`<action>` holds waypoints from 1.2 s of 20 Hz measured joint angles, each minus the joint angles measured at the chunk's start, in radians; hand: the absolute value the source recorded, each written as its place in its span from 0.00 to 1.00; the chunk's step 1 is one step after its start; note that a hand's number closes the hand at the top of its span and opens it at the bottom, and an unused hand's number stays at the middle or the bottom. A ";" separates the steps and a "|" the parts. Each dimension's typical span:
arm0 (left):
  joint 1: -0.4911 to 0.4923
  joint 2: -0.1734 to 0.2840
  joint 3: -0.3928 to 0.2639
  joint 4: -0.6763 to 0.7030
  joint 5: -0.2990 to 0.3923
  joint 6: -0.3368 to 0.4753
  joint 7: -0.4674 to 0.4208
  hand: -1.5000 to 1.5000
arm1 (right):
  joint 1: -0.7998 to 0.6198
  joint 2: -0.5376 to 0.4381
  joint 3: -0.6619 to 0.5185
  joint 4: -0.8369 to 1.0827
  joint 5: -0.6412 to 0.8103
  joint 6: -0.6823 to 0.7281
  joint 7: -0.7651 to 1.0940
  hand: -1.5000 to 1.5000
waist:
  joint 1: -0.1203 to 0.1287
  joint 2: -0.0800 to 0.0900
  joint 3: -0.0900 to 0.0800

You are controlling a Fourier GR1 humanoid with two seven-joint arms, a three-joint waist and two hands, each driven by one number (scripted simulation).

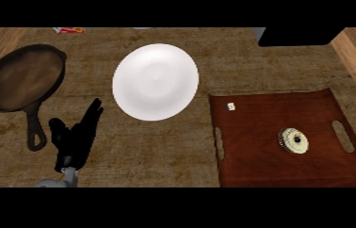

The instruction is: Pick the cupcake from the tray and place it in the plate

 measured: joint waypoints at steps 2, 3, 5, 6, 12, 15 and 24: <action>-0.002 -0.002 0.002 0.005 0.000 -0.009 -0.003 0.50 | 0.047 -0.028 0.004 -0.038 0.018 0.028 0.037 0.00 | 0.005 0.001 -0.001; 0.001 -0.004 0.000 0.005 -0.004 -0.011 -0.012 0.50 | 0.067 -0.055 0.009 -0.057 0.030 0.045 0.068 0.00 | 0.007 0.001 -0.001; -0.002 -0.007 -0.001 0.005 -0.008 -0.007 -0.005 0.50 | 0.118 -0.101 0.033 -0.089 0.061 0.091 0.115 0.00 | 0.007 0.002 -0.002; -0.004 -0.007 -0.004 0.001 -0.013 -0.005 0.001 0.50 | 0.137 -0.125 0.044 -0.100 0.074 0.115 0.139 0.00 | 0.009 0.002 -0.002; -0.007 -0.015 -0.011 -0.009 -0.024 -0.004 0.023 0.50 | 0.196 -0.229 0.122 -0.258 0.148 0.203 0.363 0.00 | 0.019 0.004 -0.003; 0.001 -0.018 -0.010 -0.024 -0.028 -0.003 0.030 0.50 | 0.214 -0.233 0.178 -0.361 0.206 0.204 0.498 0.00 | 0.023 0.004 -0.003; 0.004 -0.034 0.004 -0.028 -0.040 -0.027 0.039 0.50 | 0.111 -0.146 0.358 -0.428 0.419 0.205 0.746 0.00 | 0.032 0.006 -0.002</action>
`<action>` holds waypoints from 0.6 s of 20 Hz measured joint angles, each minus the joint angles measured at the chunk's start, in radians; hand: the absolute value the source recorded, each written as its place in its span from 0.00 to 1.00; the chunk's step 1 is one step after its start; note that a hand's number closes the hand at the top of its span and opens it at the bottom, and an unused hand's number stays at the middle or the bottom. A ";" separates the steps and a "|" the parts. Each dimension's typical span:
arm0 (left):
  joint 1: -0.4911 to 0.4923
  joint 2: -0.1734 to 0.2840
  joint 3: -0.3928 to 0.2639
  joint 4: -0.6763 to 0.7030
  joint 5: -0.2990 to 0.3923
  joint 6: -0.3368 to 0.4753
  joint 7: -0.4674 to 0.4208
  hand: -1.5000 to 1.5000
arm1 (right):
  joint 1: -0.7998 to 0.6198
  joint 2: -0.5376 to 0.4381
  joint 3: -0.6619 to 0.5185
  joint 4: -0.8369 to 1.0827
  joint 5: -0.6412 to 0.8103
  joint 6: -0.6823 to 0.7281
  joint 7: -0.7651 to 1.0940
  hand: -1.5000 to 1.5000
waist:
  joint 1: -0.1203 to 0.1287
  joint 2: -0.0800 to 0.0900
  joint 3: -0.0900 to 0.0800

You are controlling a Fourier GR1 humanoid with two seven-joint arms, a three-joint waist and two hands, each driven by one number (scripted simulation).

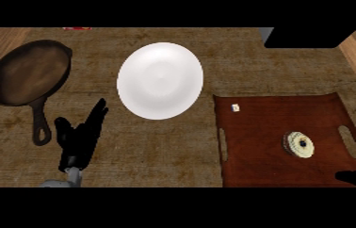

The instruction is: Pick the cupcake from the tray and place it in the plate

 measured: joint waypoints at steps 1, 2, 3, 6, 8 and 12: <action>-0.003 -0.009 -0.003 0.007 -0.007 0.003 -0.007 0.50 | -0.013 0.013 0.024 0.005 0.023 0.000 0.024 0.00 | 0.001 0.000 0.000; -0.005 -0.016 -0.004 0.010 -0.012 0.007 -0.011 0.50 | -0.021 0.023 0.044 0.000 0.041 0.007 0.051 0.00 | 0.000 0.000 0.001; -0.001 -0.008 0.004 0.007 -0.007 -0.006 -0.010 0.50 | -0.026 0.035 0.056 0.016 0.052 0.014 0.052 0.00 | 0.001 0.000 0.001; 0.007 -0.015 0.006 -0.013 -0.016 -0.004 0.008 0.50 | -0.062 0.087 0.102 0.007 0.086 0.031 0.116 0.00 | 0.001 0.000 0.001; 0.018 -0.015 0.012 -0.024 -0.017 -0.011 0.016 0.50 | -0.073 0.116 0.112 0.028 0.099 0.046 0.110 0.00 | 0.000 0.000 0.000; 0.006 -0.035 0.020 -0.007 -0.030 -0.018 0.015 0.50 | -0.098 0.170 0.127 0.047 0.142 0.071 0.116 0.00 | -0.002 -0.001 0.001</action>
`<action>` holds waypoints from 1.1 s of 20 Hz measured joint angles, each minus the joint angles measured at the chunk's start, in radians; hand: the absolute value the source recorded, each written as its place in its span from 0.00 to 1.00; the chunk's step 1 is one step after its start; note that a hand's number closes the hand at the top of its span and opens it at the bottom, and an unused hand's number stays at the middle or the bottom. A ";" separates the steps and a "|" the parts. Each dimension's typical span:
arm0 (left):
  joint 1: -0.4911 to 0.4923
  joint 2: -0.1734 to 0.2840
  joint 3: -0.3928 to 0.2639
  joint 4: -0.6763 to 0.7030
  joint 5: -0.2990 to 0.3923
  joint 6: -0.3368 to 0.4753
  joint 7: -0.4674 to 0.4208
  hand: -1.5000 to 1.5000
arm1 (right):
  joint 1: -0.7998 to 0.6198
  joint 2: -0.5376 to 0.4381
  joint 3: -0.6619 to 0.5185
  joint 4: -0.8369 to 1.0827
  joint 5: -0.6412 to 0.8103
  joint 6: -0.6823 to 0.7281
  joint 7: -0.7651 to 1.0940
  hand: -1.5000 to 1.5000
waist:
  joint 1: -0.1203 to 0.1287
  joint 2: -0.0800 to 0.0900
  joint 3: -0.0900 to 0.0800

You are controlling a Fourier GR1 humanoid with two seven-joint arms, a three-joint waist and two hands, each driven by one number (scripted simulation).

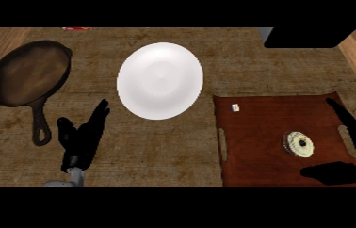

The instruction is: Pick the cupcake from the tray and place it in the plate

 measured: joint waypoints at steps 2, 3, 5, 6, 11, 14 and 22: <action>0.016 0.002 0.003 -0.015 -0.008 -0.006 -0.007 0.50 | 0.007 0.037 0.026 0.002 0.046 -0.013 0.002 0.00 | 0.000 0.000 0.000; 0.023 -0.004 -0.001 -0.021 -0.018 -0.002 -0.011 0.50 | -0.002 0.042 0.024 0.009 0.055 -0.006 0.003 0.00 | 0.000 -0.001 0.000; 0.022 0.002 0.013 -0.023 -0.004 -0.021 0.001 0.50 | -0.020 0.047 0.025 0.032 0.086 0.002 0.010 0.00 | 0.000 0.000 0.000; 0.011 0.001 0.017 -0.008 -0.003 -0.028 0.002 0.50 | -0.034 0.047 0.024 0.036 0.100 0.011 0.026 0.00 | 0.000 0.000 0.000; 0.017 -0.014 0.021 -0.020 -0.021 -0.024 0.007 0.50 | -0.043 0.080 0.037 0.080 0.183 0.015 0.038 0.00 | 0.000 0.000 0.000; 0.025 -0.015 0.030 -0.027 -0.024 -0.035 0.006 0.50 | -0.066 0.114 0.046 0.142 0.226 0.008 0.022 0.00 | 0.001 0.000 0.000; 0.013 -0.035 0.042 -0.006 -0.045 -0.053 -0.008 0.50 | -0.090 0.164 0.043 0.242 0.274 0.029 -0.036 1.00 | 0.000 -0.001 0.001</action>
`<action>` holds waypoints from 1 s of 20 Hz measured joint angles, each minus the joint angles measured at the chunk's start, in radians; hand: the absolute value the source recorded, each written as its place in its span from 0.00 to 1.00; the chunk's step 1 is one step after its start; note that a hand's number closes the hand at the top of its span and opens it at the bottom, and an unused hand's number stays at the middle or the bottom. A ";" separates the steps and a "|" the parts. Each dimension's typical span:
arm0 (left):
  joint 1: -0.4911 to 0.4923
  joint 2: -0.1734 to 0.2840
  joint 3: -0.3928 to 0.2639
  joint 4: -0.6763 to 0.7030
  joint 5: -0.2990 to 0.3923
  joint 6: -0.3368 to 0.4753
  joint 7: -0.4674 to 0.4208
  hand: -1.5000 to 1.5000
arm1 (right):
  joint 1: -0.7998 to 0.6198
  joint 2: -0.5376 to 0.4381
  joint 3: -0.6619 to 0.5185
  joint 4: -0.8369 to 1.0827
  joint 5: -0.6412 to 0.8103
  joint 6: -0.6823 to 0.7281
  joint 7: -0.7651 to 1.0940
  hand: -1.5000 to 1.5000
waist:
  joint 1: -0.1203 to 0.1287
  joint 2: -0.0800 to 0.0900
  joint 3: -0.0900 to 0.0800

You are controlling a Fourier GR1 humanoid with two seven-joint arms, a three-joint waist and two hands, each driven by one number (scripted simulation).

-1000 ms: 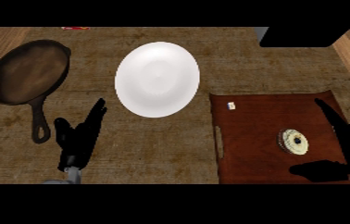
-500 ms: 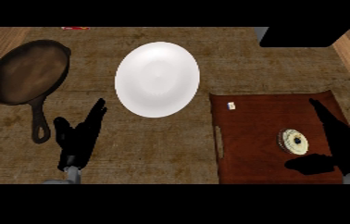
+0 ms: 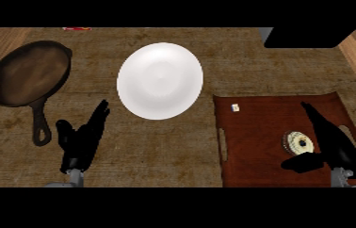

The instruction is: Pick the cupcake from the tray and place it in the plate

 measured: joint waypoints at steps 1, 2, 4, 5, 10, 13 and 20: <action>0.001 -0.007 -0.007 -0.011 -0.011 0.012 0.010 0.50 | 0.000 -0.005 0.003 0.024 0.005 0.007 -0.019 1.00 | 0.001 0.000 0.000; 0.000 -0.007 -0.007 -0.015 -0.013 0.014 0.021 0.50 | 0.001 -0.008 0.010 0.028 0.010 0.020 -0.028 1.00 | 0.001 0.001 -0.001; 0.002 -0.011 -0.007 -0.026 -0.014 0.016 0.039 0.50 | -0.007 -0.009 0.028 0.053 0.039 0.021 -0.055 1.00 | 0.001 0.002 -0.001; 0.001 -0.011 -0.002 -0.016 -0.015 0.012 0.030 0.50 | -0.009 -0.004 0.039 0.055 0.058 0.021 -0.056 1.00 | 0.001 0.001 -0.001; -0.001 -0.022 0.007 -0.021 -0.022 0.007 0.039 0.50 | -0.020 0.000 0.029 0.088 0.120 0.000 -0.105 1.00 | 0.000 -0.001 -0.003; 0.006 -0.015 0.023 -0.016 -0.013 -0.018 0.028 0.50 | -0.018 -0.003 0.012 0.085 0.147 -0.013 -0.136 1.00 | 0.000 -0.001 -0.002; -0.008 -0.023 0.009 -0.016 -0.029 -0.019 0.035 0.50 | -0.080 0.188 0.176 -0.012 0.312 -0.192 -0.082 1.00 | 0.028 -0.001 -0.004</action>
